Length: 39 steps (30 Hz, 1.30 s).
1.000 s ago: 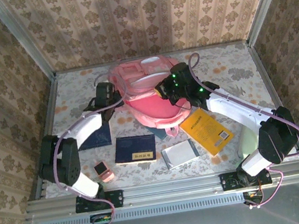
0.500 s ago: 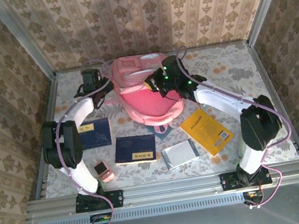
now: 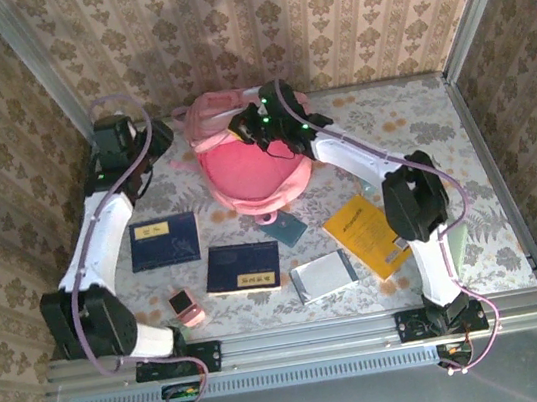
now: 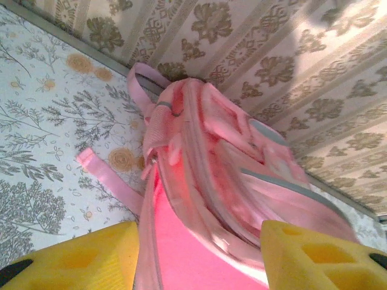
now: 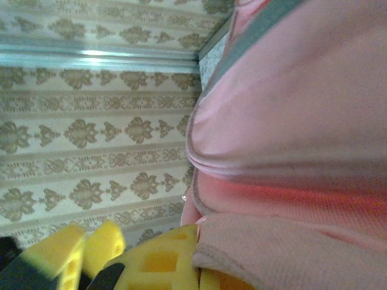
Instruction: Pack the student bag
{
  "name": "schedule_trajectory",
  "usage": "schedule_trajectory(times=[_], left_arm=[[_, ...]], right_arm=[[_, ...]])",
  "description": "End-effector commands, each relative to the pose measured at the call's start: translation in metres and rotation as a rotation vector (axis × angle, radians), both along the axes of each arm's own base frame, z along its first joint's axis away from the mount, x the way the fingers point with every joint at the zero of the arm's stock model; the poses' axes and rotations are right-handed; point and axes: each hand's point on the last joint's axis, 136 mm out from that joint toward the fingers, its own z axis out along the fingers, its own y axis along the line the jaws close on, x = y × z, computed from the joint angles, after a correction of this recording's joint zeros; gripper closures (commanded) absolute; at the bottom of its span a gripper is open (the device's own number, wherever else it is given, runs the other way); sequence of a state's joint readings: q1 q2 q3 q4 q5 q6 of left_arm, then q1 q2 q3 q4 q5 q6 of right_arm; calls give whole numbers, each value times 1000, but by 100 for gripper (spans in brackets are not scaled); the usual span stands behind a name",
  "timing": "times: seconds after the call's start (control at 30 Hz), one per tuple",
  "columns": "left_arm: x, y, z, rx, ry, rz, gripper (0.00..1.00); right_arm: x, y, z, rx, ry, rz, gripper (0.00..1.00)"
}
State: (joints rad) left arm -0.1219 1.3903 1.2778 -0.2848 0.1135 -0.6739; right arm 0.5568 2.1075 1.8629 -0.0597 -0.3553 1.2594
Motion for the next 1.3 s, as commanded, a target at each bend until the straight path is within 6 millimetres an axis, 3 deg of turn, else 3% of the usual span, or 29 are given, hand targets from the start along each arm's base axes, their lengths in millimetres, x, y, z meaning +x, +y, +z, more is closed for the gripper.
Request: schedule_trajectory(times=[0.0,0.1,0.23,0.33,0.43,0.6,0.77,0.9,1.07,1.13,1.27], left_arm=[[-29,-11,-6,-23,49,-50,43],[-47,-19,-4,-7,50,-89,43],[-69,-27,-7,25,58,-132,43],[-83,-32,-13,46,72,-158,43],[-96,-41,-13,66,75,-207,43],[-117,-59,-5,114,55,-293,41],[-139,-82,-11,234,48,-398,40],[-154,-119,-24,280,52,-535,40],[-166,-160,-40,316,84,-663,40],[-173,-175,-47,302,99,-713,39],[-186,-181,-66,315,167,-748,40]], right_arm=[[0,31,5,-21,-92,135,96],[-11,47,-2,-120,-139,211,92],[-21,42,-29,-262,-131,231,88],[-27,32,-38,-320,-151,240,70],[-38,23,-31,-398,-222,283,54],[-62,-12,-36,-711,-377,313,37],[-87,-60,-28,-850,-489,251,32],[-111,-105,-24,-935,-473,184,31],[-159,-150,-42,-934,-368,193,29],[-178,-159,-53,-914,-330,236,29],[-212,-171,-80,-896,-256,315,29]])
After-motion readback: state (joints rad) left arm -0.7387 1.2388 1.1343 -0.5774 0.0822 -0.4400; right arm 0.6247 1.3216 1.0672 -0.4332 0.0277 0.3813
